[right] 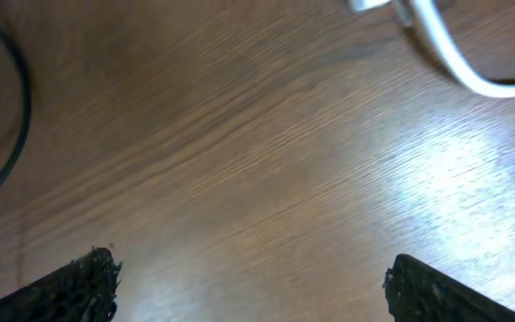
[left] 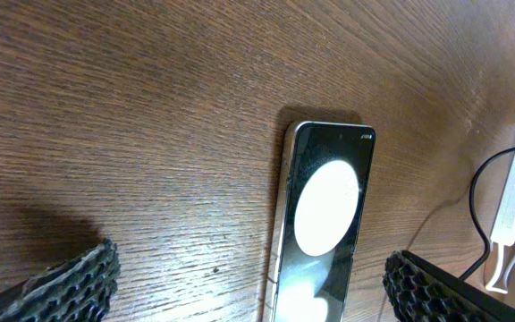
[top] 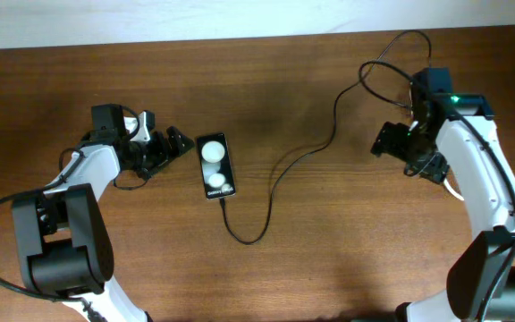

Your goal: Plug charger to phone and switch on socket

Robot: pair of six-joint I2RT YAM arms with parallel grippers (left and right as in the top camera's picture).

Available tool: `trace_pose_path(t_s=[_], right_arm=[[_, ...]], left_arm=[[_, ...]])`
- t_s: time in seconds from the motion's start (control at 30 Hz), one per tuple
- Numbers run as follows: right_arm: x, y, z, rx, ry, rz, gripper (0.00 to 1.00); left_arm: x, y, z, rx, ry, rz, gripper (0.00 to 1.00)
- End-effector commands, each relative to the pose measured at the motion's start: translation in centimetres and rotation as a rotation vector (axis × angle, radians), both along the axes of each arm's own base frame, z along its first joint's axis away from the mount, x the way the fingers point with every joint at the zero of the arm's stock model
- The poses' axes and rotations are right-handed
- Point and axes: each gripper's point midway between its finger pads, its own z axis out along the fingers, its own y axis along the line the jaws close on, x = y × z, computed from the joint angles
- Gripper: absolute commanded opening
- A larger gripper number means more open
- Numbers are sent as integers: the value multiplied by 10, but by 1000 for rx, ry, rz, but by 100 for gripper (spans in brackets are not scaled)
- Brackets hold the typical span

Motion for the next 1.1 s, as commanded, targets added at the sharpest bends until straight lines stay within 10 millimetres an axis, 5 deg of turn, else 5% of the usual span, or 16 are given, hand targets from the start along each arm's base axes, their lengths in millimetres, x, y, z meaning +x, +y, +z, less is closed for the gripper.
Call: trace_pose_path(t_s=[0.0,0.27,0.47,0.63,0.8,0.83,0.93,1.07], right_arm=[[2,-29,0,-25,-18,-81,99],[21,-107,9,-58,-176,-292,99],[59,-131,23,-99,-357,-313,98],[83,-142,12,-118,-387,-290,99],[97,-164,95,-149,-434,-290,99],[97,-168,97,-146,-409,-293,99],[94,-172,74,-124,-318,-305,99],[95,-173,11,-81,-163,-304,99]], left_arm=[[0,1,9,9,-24,-3,99],[0,1,9,9,-24,-2,99],[0,1,9,9,-24,-3,99],[0,1,9,9,-24,-3,99],[0,2,9,9,-24,-2,99],[0,1,9,9,-24,-3,99],[0,1,9,9,-24,-3,99],[0,1,9,9,-24,-3,99]])
